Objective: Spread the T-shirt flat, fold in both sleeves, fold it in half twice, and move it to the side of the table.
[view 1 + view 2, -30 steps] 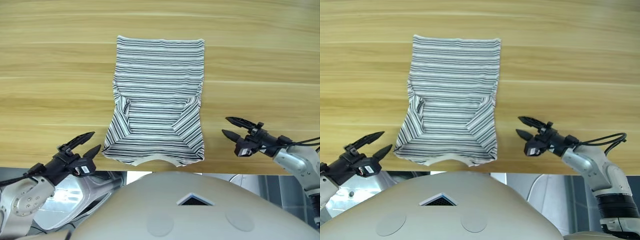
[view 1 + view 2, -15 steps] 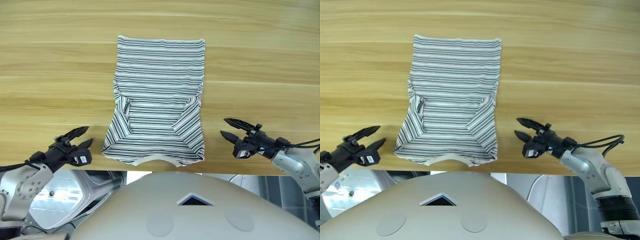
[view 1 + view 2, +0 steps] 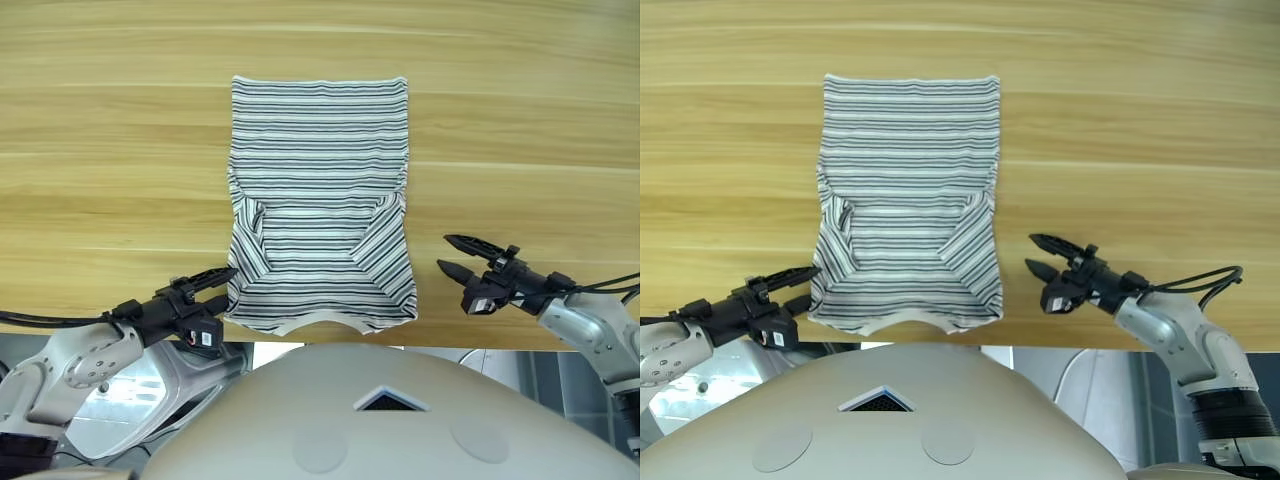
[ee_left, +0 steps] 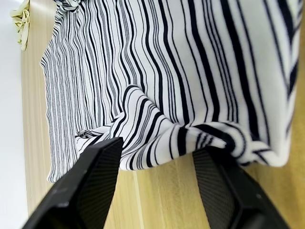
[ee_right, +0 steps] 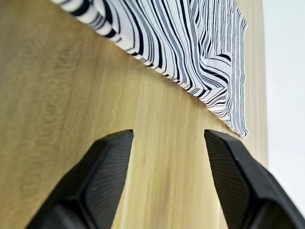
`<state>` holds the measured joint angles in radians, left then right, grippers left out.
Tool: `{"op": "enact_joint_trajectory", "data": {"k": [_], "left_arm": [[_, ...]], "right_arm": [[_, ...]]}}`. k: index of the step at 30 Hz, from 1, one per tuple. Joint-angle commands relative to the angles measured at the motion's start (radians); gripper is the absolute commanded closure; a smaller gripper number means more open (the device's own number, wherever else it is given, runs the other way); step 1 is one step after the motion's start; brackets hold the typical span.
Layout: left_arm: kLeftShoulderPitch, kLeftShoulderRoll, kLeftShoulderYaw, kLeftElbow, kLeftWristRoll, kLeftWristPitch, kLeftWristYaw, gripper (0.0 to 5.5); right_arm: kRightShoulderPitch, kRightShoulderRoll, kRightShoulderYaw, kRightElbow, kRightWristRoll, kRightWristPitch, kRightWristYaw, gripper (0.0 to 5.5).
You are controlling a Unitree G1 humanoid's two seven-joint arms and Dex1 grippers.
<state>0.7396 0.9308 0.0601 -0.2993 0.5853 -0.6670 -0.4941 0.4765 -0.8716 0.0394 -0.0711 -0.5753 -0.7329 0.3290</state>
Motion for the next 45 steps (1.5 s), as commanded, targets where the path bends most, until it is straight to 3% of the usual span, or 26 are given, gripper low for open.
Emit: {"op": "enact_joint_trajectory", "data": {"k": [1,18,37,45], "left_arm": [[0.013,0.025,-0.057,0.036,0.045,0.022,-0.059,2.83],[0.008,0.106,-0.131,0.056,0.014,-0.003,-0.072,5.49],[-0.047,0.105,-0.191,0.042,-0.007,0.013,-0.071,5.49],[-0.055,0.115,-0.195,0.05,-0.018,0.013,-0.069,5.5]], "right_arm": [[-0.005,-0.019,0.005,0.004,0.0,0.006,0.018,2.73],[0.106,-0.16,0.041,-0.121,0.145,-0.045,0.2,2.71],[-0.011,-0.109,0.198,-0.101,0.157,-0.07,0.273,2.71],[-0.022,-0.129,0.195,-0.077,0.167,-0.087,0.28,4.05]]}}
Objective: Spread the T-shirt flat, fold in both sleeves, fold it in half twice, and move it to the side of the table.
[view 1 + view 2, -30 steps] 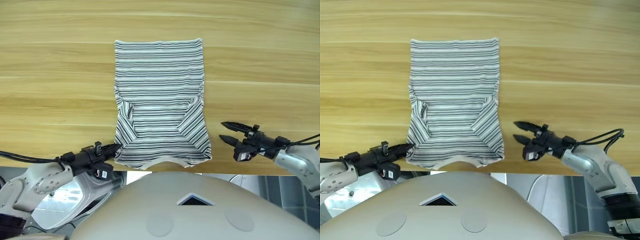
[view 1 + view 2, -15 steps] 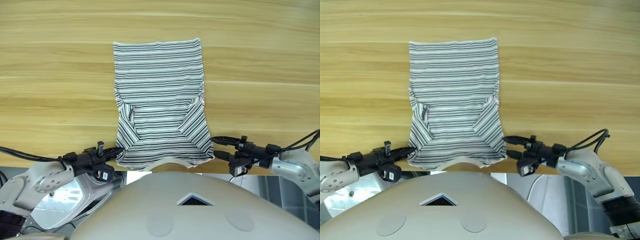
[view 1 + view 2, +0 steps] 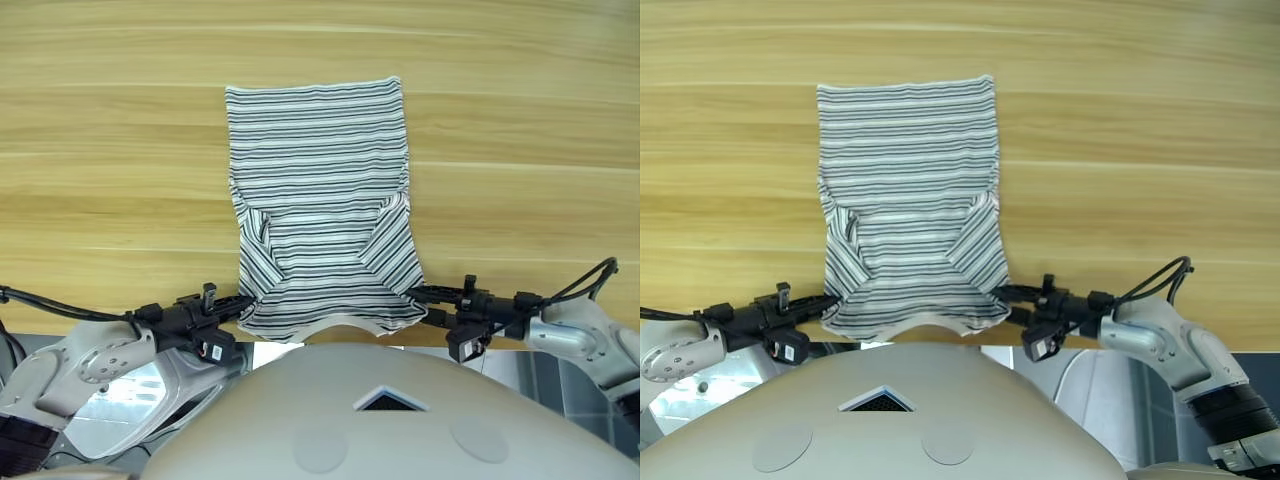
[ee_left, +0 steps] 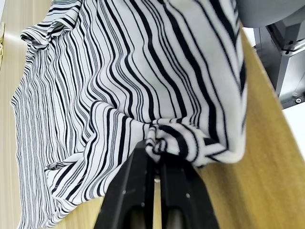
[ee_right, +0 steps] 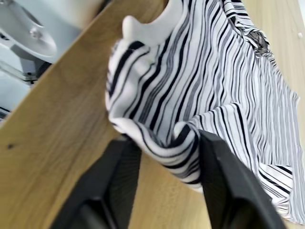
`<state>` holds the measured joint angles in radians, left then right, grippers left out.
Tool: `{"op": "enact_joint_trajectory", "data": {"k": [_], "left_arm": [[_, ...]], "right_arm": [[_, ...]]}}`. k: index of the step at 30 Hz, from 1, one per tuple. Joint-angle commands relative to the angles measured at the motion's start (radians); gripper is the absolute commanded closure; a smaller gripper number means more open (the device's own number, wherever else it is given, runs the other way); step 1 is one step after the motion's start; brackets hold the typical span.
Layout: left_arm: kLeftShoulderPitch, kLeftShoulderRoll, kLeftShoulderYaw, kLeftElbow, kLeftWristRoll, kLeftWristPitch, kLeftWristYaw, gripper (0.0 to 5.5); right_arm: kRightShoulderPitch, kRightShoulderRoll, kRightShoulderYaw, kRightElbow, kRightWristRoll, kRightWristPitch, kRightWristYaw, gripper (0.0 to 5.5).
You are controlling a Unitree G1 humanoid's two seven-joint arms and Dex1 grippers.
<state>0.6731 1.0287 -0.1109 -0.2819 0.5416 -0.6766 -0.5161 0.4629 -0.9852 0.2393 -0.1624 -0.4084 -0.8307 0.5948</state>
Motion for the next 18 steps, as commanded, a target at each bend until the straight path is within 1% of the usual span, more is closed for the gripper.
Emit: {"op": "enact_joint_trajectory", "data": {"k": [1,8,15,18], "left_arm": [[0.011,0.018,-0.023,0.034,0.024,0.022,-0.046,5.5],[-0.008,0.016,-0.031,0.062,-0.008,0.01,-0.044,5.5],[-0.057,0.01,-0.045,0.073,-0.13,-0.02,-0.065,5.5],[-0.024,0.002,-0.026,0.063,-0.146,-0.024,-0.049,5.5]], "right_arm": [[-0.01,-0.016,-0.008,0.017,0.001,0.013,0.011,4.13],[-0.031,0.002,-0.024,0.036,0.0,0.032,-0.011,5.41],[-0.078,0.037,-0.05,0.045,0.036,0.047,-0.039,5.48],[-0.043,0.024,-0.062,0.042,0.045,0.035,-0.043,5.48]]}}
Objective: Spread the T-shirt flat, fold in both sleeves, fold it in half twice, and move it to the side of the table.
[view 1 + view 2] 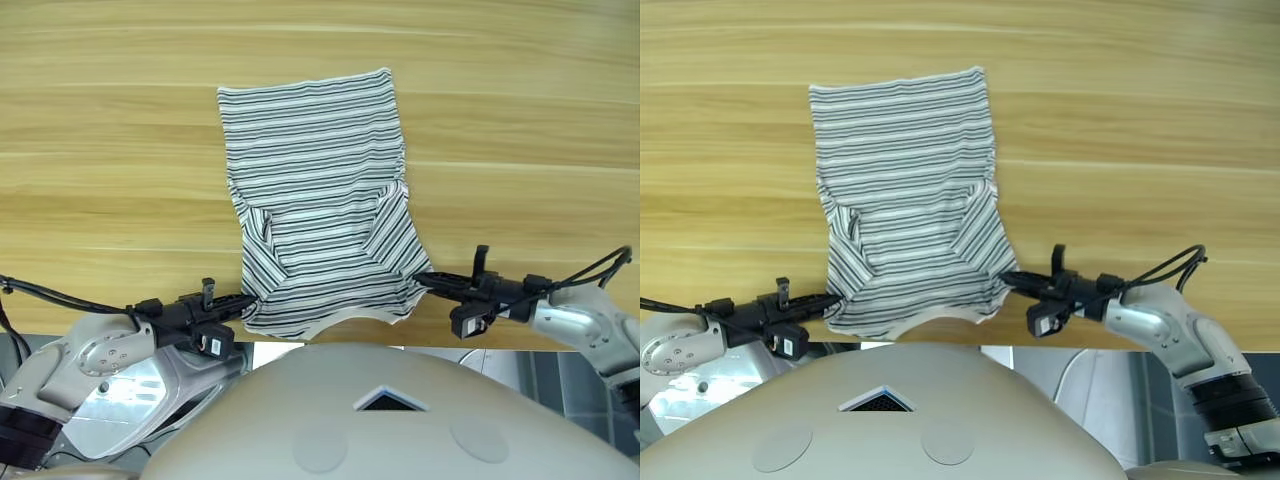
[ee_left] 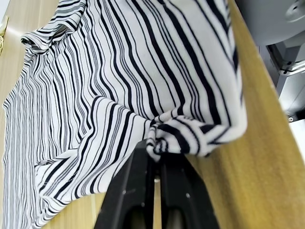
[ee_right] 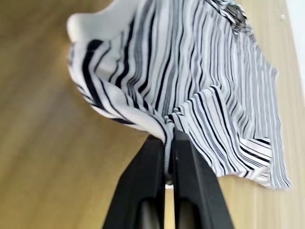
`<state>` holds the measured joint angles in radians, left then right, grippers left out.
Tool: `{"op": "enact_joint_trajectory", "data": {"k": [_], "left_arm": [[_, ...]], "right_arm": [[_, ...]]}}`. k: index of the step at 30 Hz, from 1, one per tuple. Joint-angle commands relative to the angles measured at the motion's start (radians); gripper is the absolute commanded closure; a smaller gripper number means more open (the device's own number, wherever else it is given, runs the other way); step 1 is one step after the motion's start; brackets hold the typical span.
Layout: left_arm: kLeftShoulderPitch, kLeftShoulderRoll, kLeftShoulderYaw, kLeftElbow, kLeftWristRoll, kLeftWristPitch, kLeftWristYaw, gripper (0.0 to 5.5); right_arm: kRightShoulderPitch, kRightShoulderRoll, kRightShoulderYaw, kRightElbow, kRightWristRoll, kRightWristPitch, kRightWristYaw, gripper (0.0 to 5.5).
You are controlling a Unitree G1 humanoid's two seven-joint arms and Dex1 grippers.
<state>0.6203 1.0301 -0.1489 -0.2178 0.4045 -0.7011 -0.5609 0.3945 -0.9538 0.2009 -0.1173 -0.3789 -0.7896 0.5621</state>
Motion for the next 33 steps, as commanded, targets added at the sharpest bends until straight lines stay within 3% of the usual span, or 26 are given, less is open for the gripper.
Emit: {"op": "enact_joint_trajectory", "data": {"k": [1,14,17,24,28,33], "left_arm": [[0.055,-0.014,0.025,-0.021,-0.025,0.009,0.009,5.5],[0.347,-0.14,0.153,-0.265,-0.173,0.031,0.047,5.5],[0.231,-0.189,0.136,-0.214,-0.222,0.09,0.05,5.5],[-0.234,-0.476,0.082,-0.035,-0.459,0.461,0.118,5.5],[-0.373,-0.591,0.077,0.032,-0.481,0.596,0.168,5.5],[-0.494,-0.666,0.098,0.099,-0.503,0.658,0.198,5.5]], "right_arm": [[0.058,-0.016,-0.039,-0.013,0.027,-0.011,-0.016,5.48],[0.411,-0.043,-0.274,-0.235,0.251,0.032,0.01,5.48],[0.266,0.006,-0.233,-0.245,0.316,0.086,0.012,5.48],[-0.315,0.332,-0.078,0.02,0.366,0.329,-0.044,5.48],[-0.514,0.473,-0.044,0.203,0.347,0.401,-0.077,5.48],[-0.697,0.561,-0.024,0.459,0.285,0.4,-0.126,5.48]]}}
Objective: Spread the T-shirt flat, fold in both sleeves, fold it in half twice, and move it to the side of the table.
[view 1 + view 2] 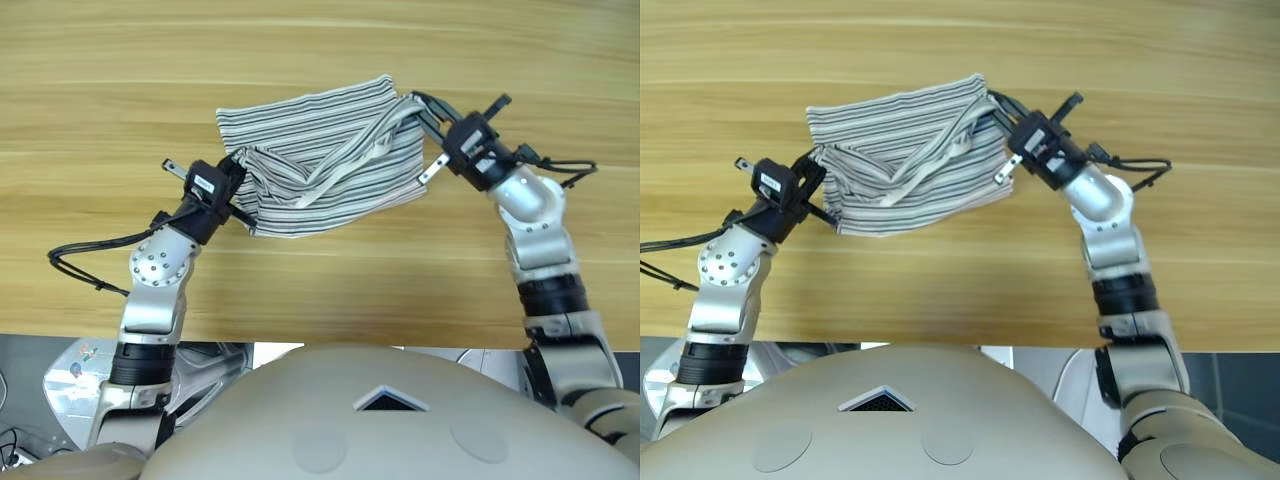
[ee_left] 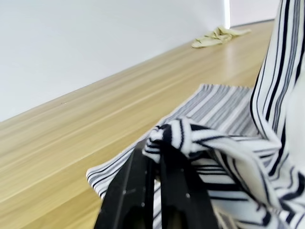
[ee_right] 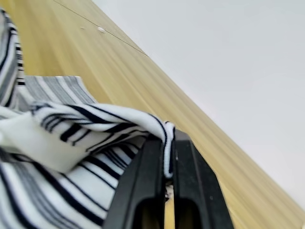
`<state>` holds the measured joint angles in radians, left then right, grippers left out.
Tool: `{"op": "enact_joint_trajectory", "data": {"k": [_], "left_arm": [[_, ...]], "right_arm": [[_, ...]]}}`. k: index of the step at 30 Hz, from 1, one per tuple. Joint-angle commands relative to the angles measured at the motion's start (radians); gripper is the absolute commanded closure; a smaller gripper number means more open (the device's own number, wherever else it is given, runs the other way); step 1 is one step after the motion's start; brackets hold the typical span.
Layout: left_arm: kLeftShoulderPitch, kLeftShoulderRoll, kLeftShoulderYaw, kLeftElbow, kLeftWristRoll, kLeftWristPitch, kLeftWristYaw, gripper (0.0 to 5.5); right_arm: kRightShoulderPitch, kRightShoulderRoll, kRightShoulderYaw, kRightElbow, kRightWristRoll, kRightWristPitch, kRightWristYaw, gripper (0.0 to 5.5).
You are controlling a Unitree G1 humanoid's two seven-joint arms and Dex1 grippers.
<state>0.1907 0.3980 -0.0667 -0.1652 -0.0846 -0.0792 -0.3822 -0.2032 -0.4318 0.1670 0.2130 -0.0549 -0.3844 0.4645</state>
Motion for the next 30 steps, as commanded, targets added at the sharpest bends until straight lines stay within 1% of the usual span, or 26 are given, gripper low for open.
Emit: {"op": "enact_joint_trajectory", "data": {"k": [1,5,6,10,11,14,16,18,20,21,24,28,29,30], "left_arm": [[-0.083,-0.045,0.02,0.067,-0.015,0.043,0.024,5.5],[-0.143,-0.084,0.038,0.148,-0.008,0.065,0.057,5.5],[-0.162,-0.092,0.048,0.176,-0.005,0.071,0.073,5.15],[-0.226,-0.108,0.07,0.307,0.024,0.086,0.124,4.64],[-0.246,-0.116,0.073,0.345,0.028,0.095,0.139,4.44],[-0.284,-0.137,0.133,0.395,-0.006,0.098,0.182,3.82],[-0.28,-0.146,0.148,0.395,-0.017,0.099,0.183,3.58],[-0.297,-0.159,0.151,0.441,-0.015,0.102,0.19,3.35],[-0.336,-0.173,0.183,0.503,-0.03,0.113,0.217,2.94],[-0.361,-0.178,0.206,0.539,-0.045,0.126,0.236,2.88],[-0.408,-0.181,0.238,0.618,-0.052,0.155,0.271,2.35],[-0.378,-0.178,0.303,0.611,-0.065,0.187,0.33,1.66],[-0.343,-0.172,0.306,0.556,-0.053,0.175,0.34,1.56],[-0.31,-0.163,0.297,0.498,-0.031,0.156,0.342,1.35]], "right_arm": [[-0.127,0.054,0.015,0.175,-0.054,-0.01,-0.041,5.48],[-0.239,0.108,0.032,0.384,-0.116,-0.037,-0.109,5.48],[-0.272,0.123,0.034,0.446,-0.129,-0.047,-0.129,5.5],[-0.38,0.173,0.043,0.657,-0.169,-0.08,-0.197,5.5],[-0.407,0.184,0.047,0.712,-0.184,-0.079,-0.224,5.12],[-0.482,0.204,0.043,0.873,-0.213,-0.073,-0.294,4.45],[-0.517,0.219,0.041,0.944,-0.223,-0.066,-0.326,4.17],[-0.543,0.244,0.046,0.988,-0.232,-0.059,-0.349,3.91],[-0.564,0.261,0.042,1.026,-0.236,-0.043,-0.378,3.48],[-0.572,0.265,0.033,1.044,-0.236,-0.03,-0.397,3.43],[-0.584,0.272,-0.005,1.075,-0.214,0.002,-0.447,2.85],[-0.541,0.274,-0.068,1.028,-0.15,-0.083,-0.418,2.82],[-0.498,0.269,-0.07,0.978,-0.139,-0.13,-0.4,2.82],[-0.457,0.263,-0.067,0.926,-0.133,-0.17,-0.387,2.82]]}}
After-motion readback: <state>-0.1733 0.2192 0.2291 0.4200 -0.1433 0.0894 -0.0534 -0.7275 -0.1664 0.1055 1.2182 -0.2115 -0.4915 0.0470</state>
